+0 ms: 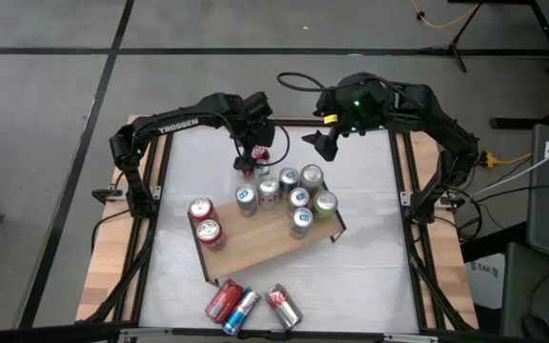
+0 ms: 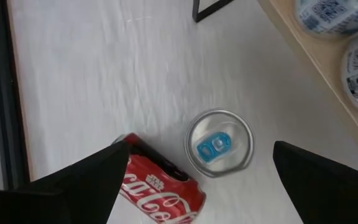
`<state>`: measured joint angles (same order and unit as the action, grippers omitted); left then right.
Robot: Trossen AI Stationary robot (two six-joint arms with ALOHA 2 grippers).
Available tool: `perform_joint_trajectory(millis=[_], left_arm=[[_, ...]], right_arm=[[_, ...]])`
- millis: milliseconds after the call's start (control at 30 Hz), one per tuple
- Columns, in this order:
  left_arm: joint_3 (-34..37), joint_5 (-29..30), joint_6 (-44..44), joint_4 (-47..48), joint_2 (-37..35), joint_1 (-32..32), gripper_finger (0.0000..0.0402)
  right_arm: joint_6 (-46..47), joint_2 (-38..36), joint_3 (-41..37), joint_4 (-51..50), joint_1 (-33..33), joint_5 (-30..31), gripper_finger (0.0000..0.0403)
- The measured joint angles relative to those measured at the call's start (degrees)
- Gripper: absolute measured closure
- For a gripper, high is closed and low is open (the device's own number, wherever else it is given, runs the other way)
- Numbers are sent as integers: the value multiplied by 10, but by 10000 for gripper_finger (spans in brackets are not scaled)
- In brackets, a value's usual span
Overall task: Place canned beverage on shelf
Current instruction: Put the blue soda can on the shelf aligned with the other blue soda can
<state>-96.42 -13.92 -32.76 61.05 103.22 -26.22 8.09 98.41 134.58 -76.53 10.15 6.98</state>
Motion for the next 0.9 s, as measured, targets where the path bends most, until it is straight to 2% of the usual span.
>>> perform_joint_trajectory(millis=[533,900], left_arm=[[18,-2,10,-13,0,9,9],[18,12,11,-12,0,37,9]], right_arm=[[-11,-6,0,-36,0,1,47],[-11,-6,0,-74,0,1,47]])
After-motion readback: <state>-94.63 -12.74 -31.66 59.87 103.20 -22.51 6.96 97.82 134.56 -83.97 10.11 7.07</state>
